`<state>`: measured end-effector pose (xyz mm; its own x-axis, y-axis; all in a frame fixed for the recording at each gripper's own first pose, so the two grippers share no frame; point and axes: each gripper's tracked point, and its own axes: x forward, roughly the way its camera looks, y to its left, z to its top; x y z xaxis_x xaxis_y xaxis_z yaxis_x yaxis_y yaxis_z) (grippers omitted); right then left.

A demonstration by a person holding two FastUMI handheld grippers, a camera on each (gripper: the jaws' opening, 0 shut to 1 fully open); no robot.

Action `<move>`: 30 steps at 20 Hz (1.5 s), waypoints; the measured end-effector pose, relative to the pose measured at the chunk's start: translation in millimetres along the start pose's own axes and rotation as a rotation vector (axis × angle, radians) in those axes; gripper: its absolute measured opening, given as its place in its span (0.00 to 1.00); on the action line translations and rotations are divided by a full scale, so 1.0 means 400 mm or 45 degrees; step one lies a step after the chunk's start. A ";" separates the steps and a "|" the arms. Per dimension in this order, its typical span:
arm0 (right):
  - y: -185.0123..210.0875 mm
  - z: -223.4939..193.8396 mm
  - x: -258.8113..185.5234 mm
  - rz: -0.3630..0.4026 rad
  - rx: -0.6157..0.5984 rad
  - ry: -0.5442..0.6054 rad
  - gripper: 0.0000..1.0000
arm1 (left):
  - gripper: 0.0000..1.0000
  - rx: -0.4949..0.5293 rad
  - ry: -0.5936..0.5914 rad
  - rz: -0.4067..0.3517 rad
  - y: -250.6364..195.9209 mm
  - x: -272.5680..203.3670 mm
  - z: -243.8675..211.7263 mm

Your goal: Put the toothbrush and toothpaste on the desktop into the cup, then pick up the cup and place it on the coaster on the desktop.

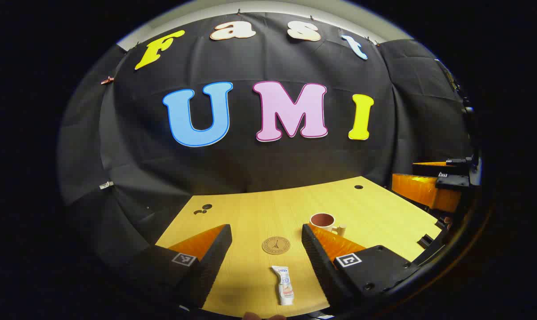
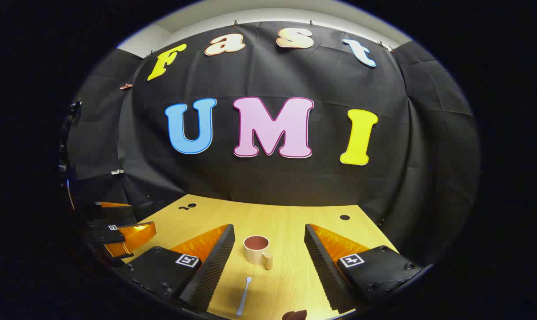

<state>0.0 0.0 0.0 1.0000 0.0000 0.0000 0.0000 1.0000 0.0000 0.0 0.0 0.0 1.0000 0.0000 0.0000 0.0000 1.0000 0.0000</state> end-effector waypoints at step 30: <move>-0.017 -0.159 -0.028 0.071 -0.002 0.231 0.98 | 0.90 -0.059 0.793 0.000 -0.107 0.200 -0.554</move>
<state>-11.3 -6.8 -63.7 0.9821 0.0555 -0.1802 -0.0559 0.9984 0.0032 79.9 -42.7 -221.4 0.8123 -0.0141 -0.5830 -0.0137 0.9990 -0.0432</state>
